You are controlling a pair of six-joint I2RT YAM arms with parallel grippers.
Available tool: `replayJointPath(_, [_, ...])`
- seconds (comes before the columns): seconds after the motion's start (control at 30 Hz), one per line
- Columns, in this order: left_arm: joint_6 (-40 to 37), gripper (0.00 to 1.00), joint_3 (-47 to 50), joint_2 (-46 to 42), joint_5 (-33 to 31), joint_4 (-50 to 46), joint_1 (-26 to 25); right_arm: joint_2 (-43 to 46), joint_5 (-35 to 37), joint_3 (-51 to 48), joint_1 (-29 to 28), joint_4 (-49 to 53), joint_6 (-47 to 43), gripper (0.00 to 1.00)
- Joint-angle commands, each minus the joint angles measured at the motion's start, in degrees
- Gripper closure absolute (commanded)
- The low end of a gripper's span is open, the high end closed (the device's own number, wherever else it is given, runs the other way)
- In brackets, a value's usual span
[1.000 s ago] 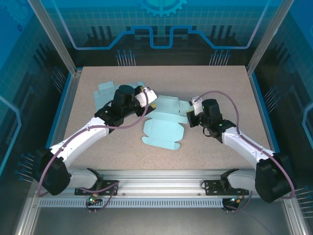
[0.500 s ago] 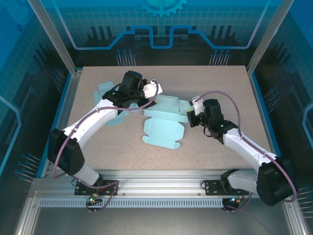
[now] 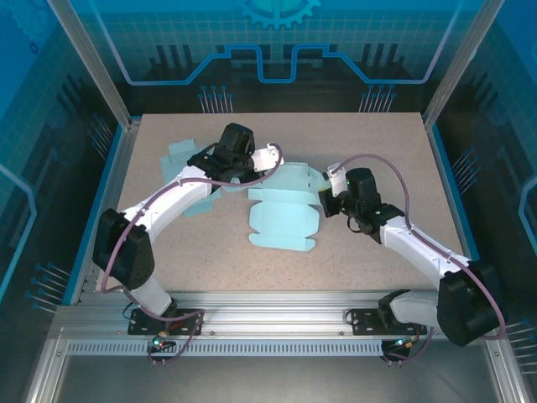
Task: Fold the paper box
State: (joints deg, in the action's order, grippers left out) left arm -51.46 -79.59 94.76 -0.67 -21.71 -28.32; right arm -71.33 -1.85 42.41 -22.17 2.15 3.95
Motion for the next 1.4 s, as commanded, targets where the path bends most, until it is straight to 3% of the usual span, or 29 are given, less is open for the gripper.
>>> replayJointPath(0.0, [0.6, 0.96, 1.7, -2.4, -1.3, 4.8, -0.2, -1.5, 1.0, 2.2, 0.2, 3.7, 3.6, 0.83])
replayJointPath(0.2, [2.2, 1.0, 5.0, -5.3, 2.1, 6.6, 0.7, 1.8, -7.3, -1.3, 6.4, 3.1, 12.9, 0.46])
replayJointPath(0.33, [2.3, 1.0, 5.5, -5.4, 3.9, 5.9, 1.1, 3.2, -11.0, -4.5, 9.3, 0.7, 15.6, 0.38])
replayJointPath(0.67, [3.2, 1.0, 4.9, -4.5, 5.2, 5.3, 1.1, -0.4, -16.4, -3.5, 11.5, -4.7, 17.3, 0.36])
replayJointPath(0.93, [3.3, 1.0, 5.3, -4.3, 5.8, 5.2, 1.1, -3.1, -13.1, -1.6, 11.7, -7.2, 18.7, 0.36])
replayJointPath(1.1, [3.2, 1.0, 5.7, -4.7, 6.5, 5.1, 1.1, -5.8, -10.5, 0.4, 13.2, -8.9, 22.0, 0.41])
replayJointPath(1.23, [2.9, 1.0, 5.9, -4.9, 6.7, 5.1, 1.1, -8.2, -12.4, 1.8, 14.6, -11.4, 25.0, 0.41])
replayJointPath(1.37, [2.9, 1.0, 6.1, -4.9, 6.5, 5.4, 1.1, -10.2, -13.4, 3.8, 14.7, -11.5, 26.1, 0.5])
